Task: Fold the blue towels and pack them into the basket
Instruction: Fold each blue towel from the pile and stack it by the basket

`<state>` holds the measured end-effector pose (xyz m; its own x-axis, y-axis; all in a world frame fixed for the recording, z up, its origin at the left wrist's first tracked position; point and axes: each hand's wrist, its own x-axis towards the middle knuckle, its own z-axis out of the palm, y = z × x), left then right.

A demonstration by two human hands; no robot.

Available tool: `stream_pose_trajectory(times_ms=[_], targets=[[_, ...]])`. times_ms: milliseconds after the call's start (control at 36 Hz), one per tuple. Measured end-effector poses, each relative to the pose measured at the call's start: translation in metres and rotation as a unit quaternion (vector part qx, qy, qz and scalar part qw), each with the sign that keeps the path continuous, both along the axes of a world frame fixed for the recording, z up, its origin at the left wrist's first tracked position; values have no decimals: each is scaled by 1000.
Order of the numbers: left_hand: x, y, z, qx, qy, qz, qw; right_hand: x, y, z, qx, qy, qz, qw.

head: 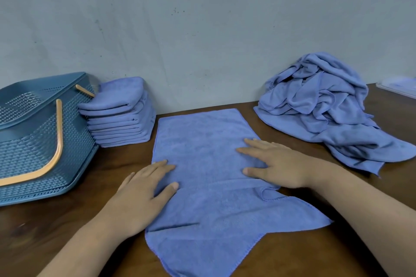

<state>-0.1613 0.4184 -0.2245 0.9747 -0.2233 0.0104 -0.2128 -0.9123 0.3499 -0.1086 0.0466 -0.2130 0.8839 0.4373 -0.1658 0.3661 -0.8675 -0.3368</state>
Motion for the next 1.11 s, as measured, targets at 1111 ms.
stream_pose_trajectory(times_ms=[1111], targets=[[-41,-17,48,-309,207,-237,897,-58,4,73,239,219,157,933]])
